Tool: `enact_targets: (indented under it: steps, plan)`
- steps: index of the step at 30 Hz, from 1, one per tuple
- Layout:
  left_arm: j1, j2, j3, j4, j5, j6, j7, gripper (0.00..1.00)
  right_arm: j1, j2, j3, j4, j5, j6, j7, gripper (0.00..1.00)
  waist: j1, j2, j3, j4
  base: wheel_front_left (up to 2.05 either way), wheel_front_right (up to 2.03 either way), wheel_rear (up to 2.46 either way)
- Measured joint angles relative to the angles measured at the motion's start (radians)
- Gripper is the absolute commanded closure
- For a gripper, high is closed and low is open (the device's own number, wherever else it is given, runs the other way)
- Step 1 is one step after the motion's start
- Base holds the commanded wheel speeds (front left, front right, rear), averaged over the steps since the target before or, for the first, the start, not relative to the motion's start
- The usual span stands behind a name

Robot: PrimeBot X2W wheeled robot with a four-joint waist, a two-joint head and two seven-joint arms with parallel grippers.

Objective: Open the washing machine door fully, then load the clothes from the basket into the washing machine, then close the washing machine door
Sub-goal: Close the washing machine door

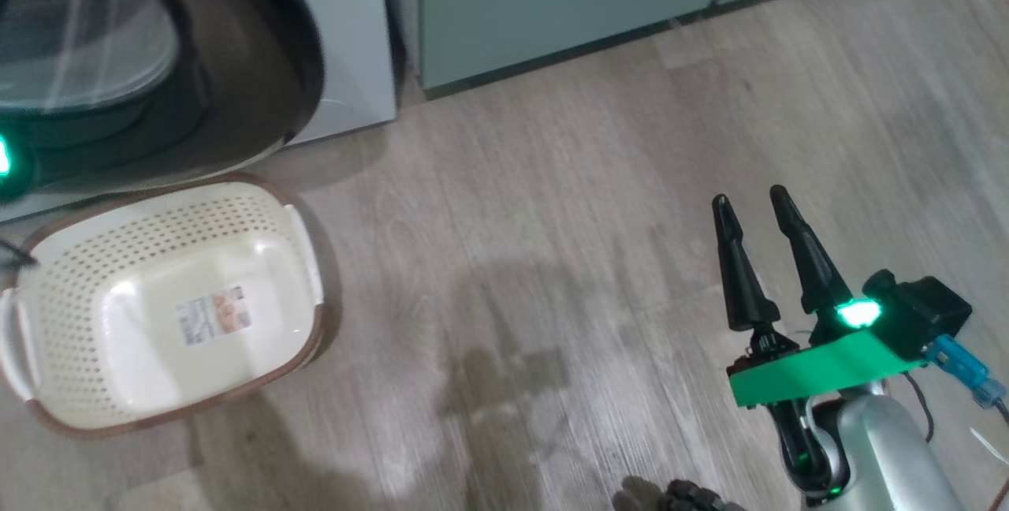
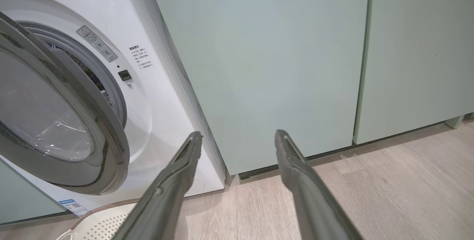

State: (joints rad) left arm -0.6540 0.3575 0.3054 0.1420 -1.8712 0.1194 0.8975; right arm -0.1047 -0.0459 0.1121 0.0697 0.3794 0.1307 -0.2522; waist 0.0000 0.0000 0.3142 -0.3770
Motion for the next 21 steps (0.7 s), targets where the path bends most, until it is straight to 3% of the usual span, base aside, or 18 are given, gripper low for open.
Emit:
enact_targets:
  steps: [4,6,7,8,15,21]
  plan:
    - [0.123,-0.064,0.053,-0.059,-0.038,-0.052,-0.004,1.00,0.000,0.000,-0.004,0.001,-0.002,0.000,0.000,0.00,0.0000,0.0000,-0.013,0.044,0.00,0.00,0.00]
    - [0.184,-0.109,0.080,-0.092,-0.060,-0.085,-0.011,0.56,0.000,0.000,-0.004,0.002,-0.008,0.000,0.000,0.00,0.0000,0.0000,-0.022,0.070,0.00,0.00,0.00]
    - [0.213,-0.131,0.086,-0.113,-0.064,-0.101,-0.015,0.10,0.000,0.000,-0.004,0.002,-0.016,0.000,0.000,0.00,0.0000,0.0000,-0.025,0.083,0.00,0.00,0.00]
    - [0.241,-0.153,0.092,-0.132,-0.064,-0.120,-0.024,0.00,0.000,0.000,-0.004,0.002,-0.021,0.000,0.000,0.00,0.0000,0.0000,-0.030,0.096,0.00,0.00,0.00]
    - [0.418,-0.290,0.118,-0.194,-0.068,-0.198,-0.091,0.00,0.000,0.000,-0.011,0.001,-0.039,0.000,0.003,0.00,0.0000,0.0000,-0.057,0.176,0.00,0.00,0.00]
    - [0.556,-0.318,0.088,-0.203,-0.097,-0.232,-0.183,0.00,0.005,0.000,-0.020,0.001,-0.046,0.000,0.015,0.00,-0.0001,0.0000,-0.093,0.218,0.00,0.00,0.00]
